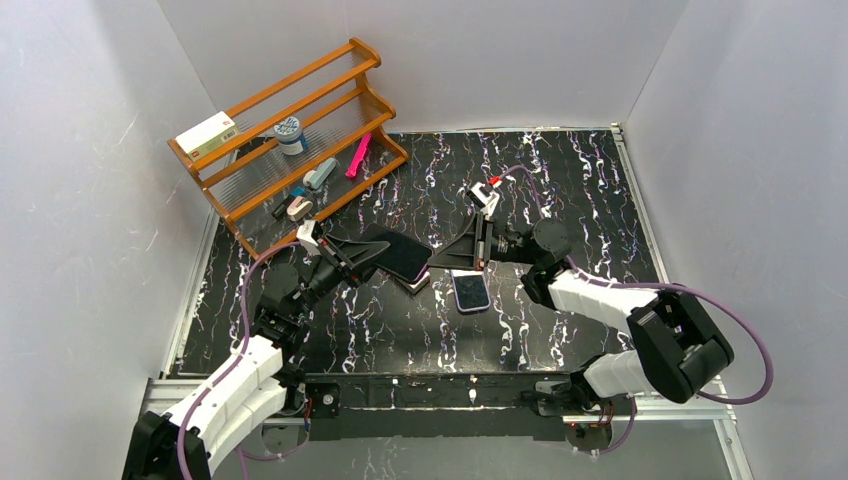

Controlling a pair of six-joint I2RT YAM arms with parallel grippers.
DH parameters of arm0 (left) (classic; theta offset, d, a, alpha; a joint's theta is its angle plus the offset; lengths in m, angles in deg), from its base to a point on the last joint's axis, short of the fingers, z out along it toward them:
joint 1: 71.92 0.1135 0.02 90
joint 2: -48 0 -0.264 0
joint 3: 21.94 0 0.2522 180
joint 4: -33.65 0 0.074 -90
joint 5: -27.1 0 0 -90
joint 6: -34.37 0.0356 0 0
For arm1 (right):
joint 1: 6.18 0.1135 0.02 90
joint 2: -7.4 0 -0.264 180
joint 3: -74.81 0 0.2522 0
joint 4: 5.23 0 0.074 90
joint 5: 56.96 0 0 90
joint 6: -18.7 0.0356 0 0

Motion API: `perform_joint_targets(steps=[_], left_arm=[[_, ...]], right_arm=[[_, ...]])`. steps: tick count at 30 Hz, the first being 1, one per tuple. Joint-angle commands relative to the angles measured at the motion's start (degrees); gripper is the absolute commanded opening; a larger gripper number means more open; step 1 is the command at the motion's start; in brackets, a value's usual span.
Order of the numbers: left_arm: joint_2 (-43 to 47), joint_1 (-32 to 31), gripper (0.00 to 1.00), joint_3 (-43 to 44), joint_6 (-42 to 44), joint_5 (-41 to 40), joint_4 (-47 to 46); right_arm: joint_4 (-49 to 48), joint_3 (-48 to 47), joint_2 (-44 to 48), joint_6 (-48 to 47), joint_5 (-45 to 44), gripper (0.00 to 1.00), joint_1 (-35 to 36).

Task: Put the phone into the phone case

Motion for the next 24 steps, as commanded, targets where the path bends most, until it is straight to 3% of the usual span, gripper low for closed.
perform_joint_targets(steps=[1,12,20,24], left_arm=[[0.10,-0.03,0.00,-0.38,-1.98,-1.02,-1.24],[-0.82,-0.03,0.00,-0.59,-5.97,-1.04,-4.19],[-1.86,-0.03,0.00,2.00,-4.45,0.79,-4.31],[-1.74,-0.03,0.00,2.05,-4.91,0.83,-4.31]], right_arm=[[-8.51,-5.12,-0.96,-6.05,4.30,0.01,1.48],[-5.30,-8.65,-2.58,-14.36,14.16,0.01,2.56],[14.27,-10.74,1.69,-27.51,10.31,0.01,2.89],[32.19,-13.00,4.74,-39.41,4.86,0.01,3.45]])
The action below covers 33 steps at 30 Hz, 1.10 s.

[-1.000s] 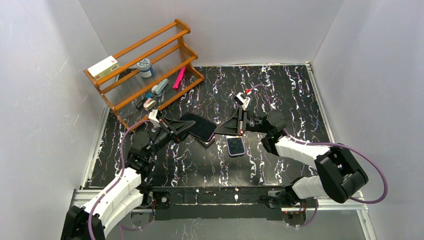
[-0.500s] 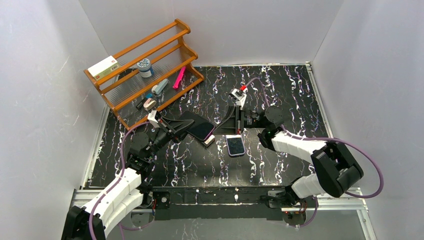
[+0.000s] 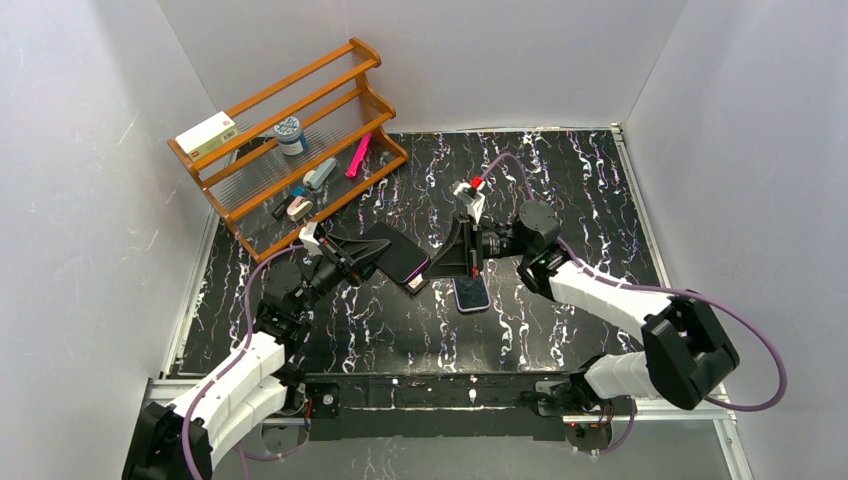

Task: Put the phone into the phone case

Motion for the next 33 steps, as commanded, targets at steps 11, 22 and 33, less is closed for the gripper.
perform_joint_targets(steps=[11,22,33], left_arm=[[5.22,-0.34,0.00,0.75,4.74,-6.73,-2.91],[4.99,-0.34,0.00,1.39,6.27,-6.57,-4.36],[5.90,-0.34,0.00,0.44,5.83,-9.09,-4.46]], right_arm=[[10.18,0.57,10.70,2.62,-14.30,0.51,1.90],[5.95,1.22,8.51,15.51,-19.87,0.45,2.09],[0.26,2.38,5.50,18.57,-21.05,0.40,5.24]])
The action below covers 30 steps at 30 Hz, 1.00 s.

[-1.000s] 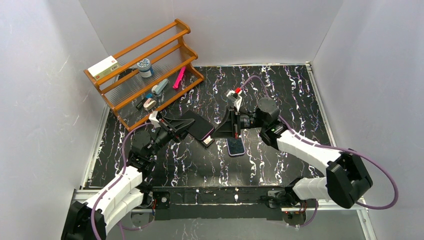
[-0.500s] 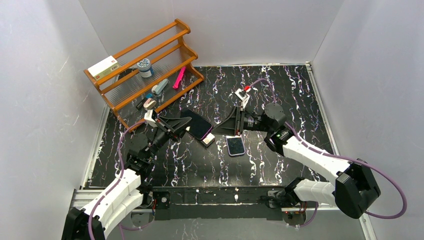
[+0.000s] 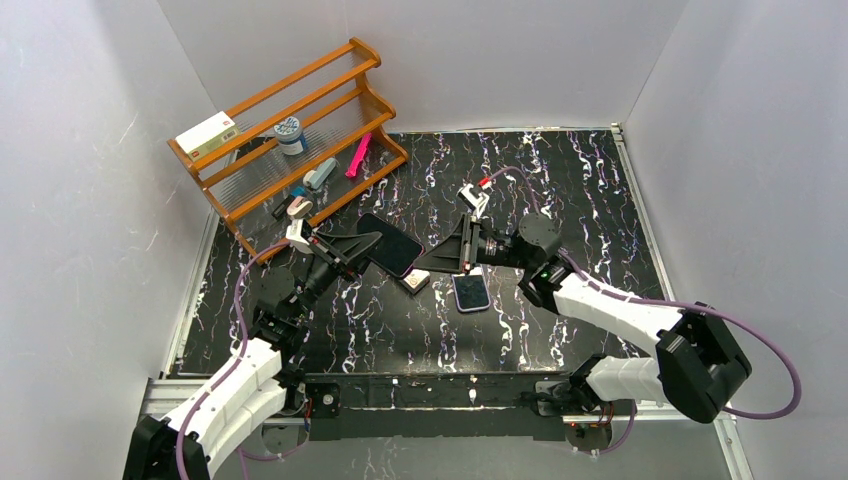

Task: Put the phone into the phone case

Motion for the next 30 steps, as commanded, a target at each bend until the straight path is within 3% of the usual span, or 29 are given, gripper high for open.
perform_joint_targets(steps=[1,9,15,23,30], left_arm=[[1.70,-0.18,0.00,0.74,0.13,-2.13,-4.20],[1.99,-0.18,0.00,1.25,0.05,-0.92,-4.24],[-0.17,-0.18,0.00,2.55,-0.47,1.80,-4.33],[-2.30,-0.18,0.00,4.20,-0.49,6.30,-4.33],[-3.24,-0.18,0.00,5.63,-2.23,8.46,-4.32]], right_arm=[[-6.05,-0.36,-0.87,1.80,-1.22,0.37,1.14],[-10.77,-0.55,-3.21,2.74,-2.32,0.02,2.16],[-8.89,-0.99,-3.41,-3.03,-1.64,0.01,2.68],[7.21,-6.70,-3.35,-16.88,0.19,0.01,2.71],[19.58,-10.17,-3.59,-24.69,-4.74,0.01,2.93]])
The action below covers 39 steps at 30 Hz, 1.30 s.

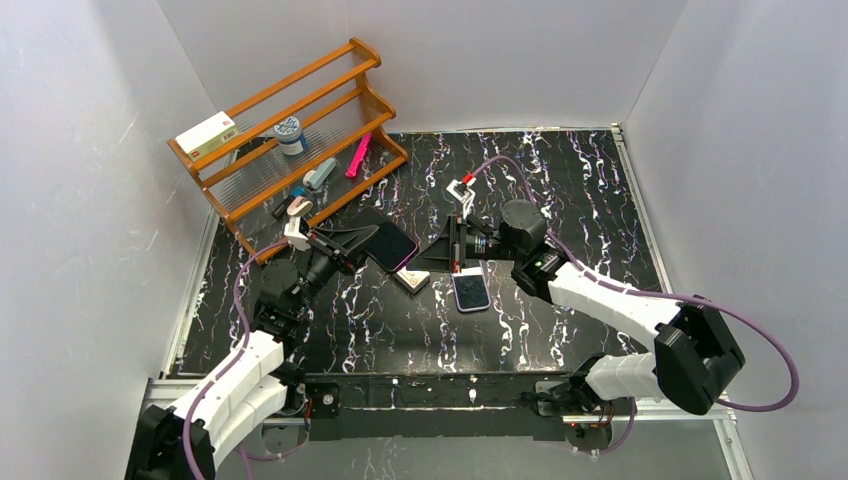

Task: Put the phone into the phone case

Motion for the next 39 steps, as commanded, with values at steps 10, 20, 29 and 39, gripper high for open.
perform_joint_targets(steps=[10,20,29,39], left_arm=[[0.66,-1.78,0.00,6.32,-4.99,8.77,-7.26],[1.00,-1.83,0.00,3.96,-6.47,7.03,-11.19],[1.16,-1.78,0.00,2.20,-3.47,6.59,-11.24],[0.92,-1.78,0.00,1.07,-1.22,5.78,-11.19]], right_arm=[[28.55,-11.09,-5.19,-21.67,-16.37,0.01,4.00],[40.42,-12.10,-5.42,-25.18,-26.14,0.01,5.08],[25.23,-3.15,9.21,-17.50,-17.86,0.48,5.04],[14.58,-1.36,12.69,-6.81,-9.15,0.69,5.04]])
